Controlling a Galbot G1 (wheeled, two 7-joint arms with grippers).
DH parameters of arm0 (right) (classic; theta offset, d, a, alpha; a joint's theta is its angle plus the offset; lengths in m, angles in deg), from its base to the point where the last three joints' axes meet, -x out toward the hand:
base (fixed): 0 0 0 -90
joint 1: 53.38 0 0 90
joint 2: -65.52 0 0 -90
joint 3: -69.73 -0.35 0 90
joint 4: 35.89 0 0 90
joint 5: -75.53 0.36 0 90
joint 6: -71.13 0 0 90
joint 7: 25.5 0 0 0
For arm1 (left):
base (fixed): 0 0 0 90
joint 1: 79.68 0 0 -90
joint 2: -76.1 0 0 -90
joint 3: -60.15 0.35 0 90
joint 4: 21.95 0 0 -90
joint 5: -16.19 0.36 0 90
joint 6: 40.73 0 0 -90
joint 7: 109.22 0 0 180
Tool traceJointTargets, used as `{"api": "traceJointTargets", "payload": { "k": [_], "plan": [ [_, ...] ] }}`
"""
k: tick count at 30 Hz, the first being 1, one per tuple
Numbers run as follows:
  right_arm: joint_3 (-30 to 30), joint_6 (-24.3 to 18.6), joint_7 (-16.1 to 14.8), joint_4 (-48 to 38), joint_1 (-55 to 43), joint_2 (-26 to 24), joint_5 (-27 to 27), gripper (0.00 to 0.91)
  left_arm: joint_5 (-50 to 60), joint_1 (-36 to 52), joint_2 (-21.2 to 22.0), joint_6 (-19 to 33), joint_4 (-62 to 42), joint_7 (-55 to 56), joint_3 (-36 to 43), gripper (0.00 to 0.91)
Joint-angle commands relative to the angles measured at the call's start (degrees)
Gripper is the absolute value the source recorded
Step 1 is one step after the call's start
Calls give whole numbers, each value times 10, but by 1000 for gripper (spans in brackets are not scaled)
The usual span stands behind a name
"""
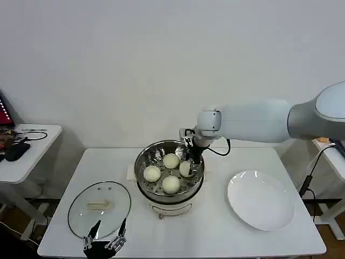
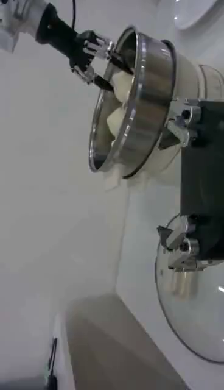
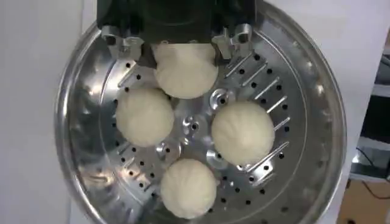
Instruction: Take steamed baozi put them in steamer then cover it.
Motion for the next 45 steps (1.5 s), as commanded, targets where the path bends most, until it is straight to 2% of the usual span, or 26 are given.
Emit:
{"api": "traceJointTargets", "payload": {
  "k": [1,8,15,19,22,23,25,26,27,29,30,32,34,36,38,41,42,45],
  "plan": [
    [-4,0,6,-1,3,-2,-3,907,-1,1,0,0,-1,0,0,907],
    [-36,-3,12,15,-13,-31,0,907,-1,2,3,-1,-2,-1,-4,907],
    [-83,-13,22,69,-24,-110,-5,907,-9,0,2,0,-7,-3,-19,907],
    [-132,-26,52,111,-1,-183,-14,907,-13,5,6,0,-11,-3,-25,907],
    [-168,-18,77,146,26,-231,-20,907,-19,19,13,-2,-15,-2,-31,907],
    [-189,-19,97,156,44,-247,-23,907,-20,22,14,-3,-15,-3,-34,907],
    [-225,-24,113,168,60,-279,-26,907,-20,23,14,-3,-15,-5,-36,907],
    [-260,-26,128,180,87,-319,-32,907,-20,22,14,-3,-15,-5,-37,907],
    [-268,-33,134,186,96,-327,-38,907,-19,21,14,-3,-15,-6,-39,907],
    [-330,-49,149,204,142,-382,-55,907,-17,18,13,-3,-15,-8,-43,907],
    [-343,-56,151,209,167,-399,-61,907,-16,18,14,-2,-15,-9,-44,907],
    [-457,-79,151,227,247,-448,-90,907,-16,20,15,-3,-17,-10,-49,907],
    [-544,-99,151,242,330,-477,-123,907,-17,25,16,-3,-20,-11,-51,907],
    [-669,-117,164,260,456,-502,-148,907,-16,31,18,-6,-27,-11,-54,907],
    [-742,-136,179,272,520,-521,-166,907,-16,29,15,-4,-27,-14,-59,907],
    [-897,-169,229,283,682,-527,-200,907,-12,29,14,-2,-28,-17,-63,907],
    [-961,-177,254,286,738,-522,-200,907,-8,31,16,-3,-28,-17,-63,907],
    [-1101,-176,304,294,870,-491,-215,907,-1,32,17,-2,-28,-21,-65,907]
  ]
}}
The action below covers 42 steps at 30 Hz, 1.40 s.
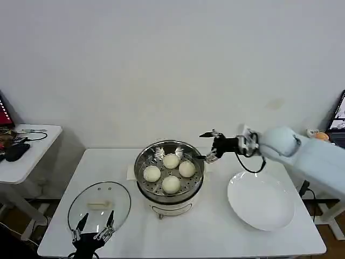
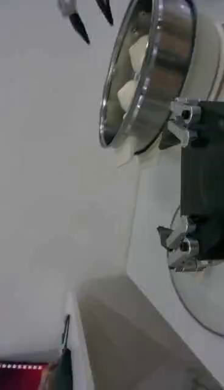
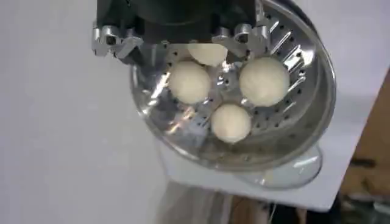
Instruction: Take steamed baozi put them in steamer then cover it.
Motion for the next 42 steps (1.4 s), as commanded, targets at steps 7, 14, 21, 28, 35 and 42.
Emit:
{"api": "traceJointTargets", "payload": {
  "k": [7,14,21,28,35,42],
  "plan": [
    [-711,-119,184,77,668,108,-191,907,49,0,-9,19,-21,-24,-10,907],
    [-840,-190,159,95,771,254,-285,907,69,6,-30,47,-55,-36,-20,907],
    [-873,-232,177,82,843,349,-331,907,80,18,-48,69,-100,-44,-19,907],
    [-863,-262,149,44,875,370,-290,907,116,26,-76,90,-139,-52,-22,907],
    [-855,-288,104,46,888,386,-238,907,226,32,-96,126,-186,-50,-26,907],
    [-855,-300,90,39,907,394,-234,907,308,27,-109,137,-209,-44,-23,907]
  ]
}}
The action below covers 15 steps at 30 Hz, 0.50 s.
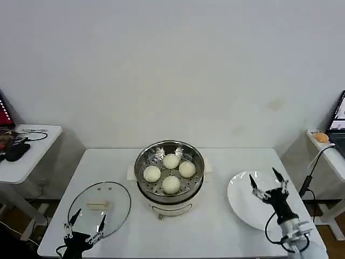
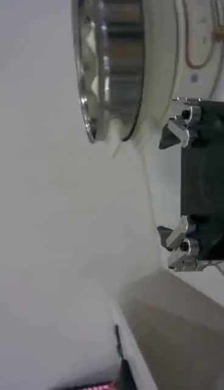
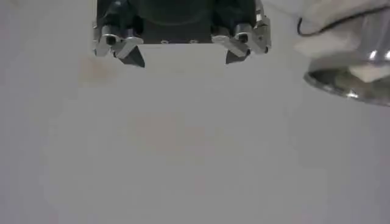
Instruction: Take steamed baozi put them in steamer then cover it.
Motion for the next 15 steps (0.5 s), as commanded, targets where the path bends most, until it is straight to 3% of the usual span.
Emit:
{"api": "traceJointTargets", "payload": {
  "k": [1,15],
  "plan": [
    [-20,-34,-25,-12,47,33,16,907,132,6,-22,24,-53,3,1,907],
    [-28,-45,-33,-24,62,41,7,907,355,68,-62,-16,-107,8,0,907]
  ]
}}
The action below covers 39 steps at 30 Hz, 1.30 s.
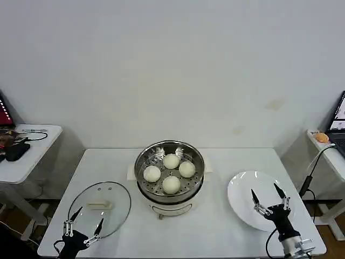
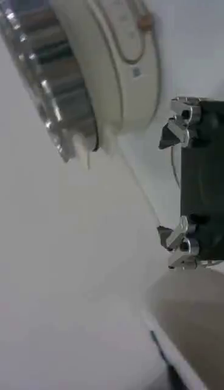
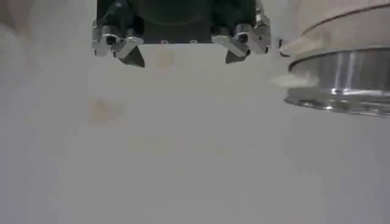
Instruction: Take steamed baozi put them in steamer then cover it.
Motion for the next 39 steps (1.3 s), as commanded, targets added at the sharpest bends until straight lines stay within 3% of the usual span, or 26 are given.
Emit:
{"api": "traceJointTargets", "payload": {
  "k": [1,20,39],
  "plan": [
    [-8,-14,-9,-7,19,10,0,907,180,38,-21,-16,-44,4,4,907],
    [-12,-13,-16,-13,20,18,-4,907,398,112,-2,-79,-129,66,4,907],
    [-13,-17,-18,-16,25,21,-15,907,463,142,-5,-66,-163,55,9,907]
  ]
}}
